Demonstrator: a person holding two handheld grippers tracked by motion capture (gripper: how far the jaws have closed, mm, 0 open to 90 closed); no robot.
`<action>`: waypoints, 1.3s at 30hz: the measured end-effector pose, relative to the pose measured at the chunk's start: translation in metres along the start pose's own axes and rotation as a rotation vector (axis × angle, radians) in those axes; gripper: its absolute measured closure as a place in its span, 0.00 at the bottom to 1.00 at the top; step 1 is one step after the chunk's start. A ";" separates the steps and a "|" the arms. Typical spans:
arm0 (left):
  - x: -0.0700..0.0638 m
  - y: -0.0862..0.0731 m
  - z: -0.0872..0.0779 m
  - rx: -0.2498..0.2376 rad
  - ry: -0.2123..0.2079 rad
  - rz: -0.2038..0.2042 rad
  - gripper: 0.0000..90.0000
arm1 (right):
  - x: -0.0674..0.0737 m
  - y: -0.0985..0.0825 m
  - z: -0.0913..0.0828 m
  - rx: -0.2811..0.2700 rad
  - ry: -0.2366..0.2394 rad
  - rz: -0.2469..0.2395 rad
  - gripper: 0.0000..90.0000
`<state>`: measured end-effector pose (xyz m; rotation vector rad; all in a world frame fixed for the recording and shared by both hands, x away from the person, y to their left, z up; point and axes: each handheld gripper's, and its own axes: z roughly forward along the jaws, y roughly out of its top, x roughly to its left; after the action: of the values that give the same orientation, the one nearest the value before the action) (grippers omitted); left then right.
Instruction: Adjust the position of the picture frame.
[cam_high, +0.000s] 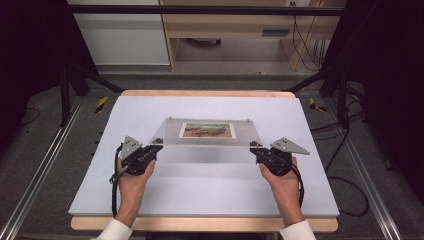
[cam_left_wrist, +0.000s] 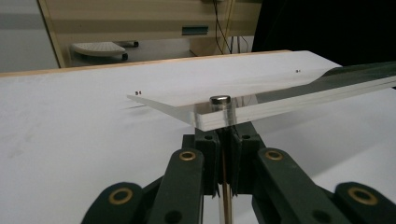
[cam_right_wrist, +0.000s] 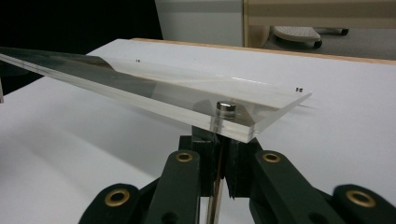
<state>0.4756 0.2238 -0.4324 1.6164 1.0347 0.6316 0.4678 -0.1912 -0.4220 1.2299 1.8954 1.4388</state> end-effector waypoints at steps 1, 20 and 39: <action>0.000 -0.001 0.000 0.002 0.001 0.003 0.92 | 0.000 0.000 0.000 0.001 0.001 -0.002 0.93; 0.001 -0.010 -0.002 0.010 0.015 0.007 0.92 | 0.002 -0.008 0.003 0.036 0.009 -0.003 0.93; -0.016 -0.034 -0.010 0.113 0.036 0.011 0.93 | -0.003 -0.030 0.001 0.119 0.010 0.034 0.94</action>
<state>0.4494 0.2165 -0.4600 1.7153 1.1055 0.6209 0.4582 -0.1948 -0.4505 1.3172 2.0012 1.3682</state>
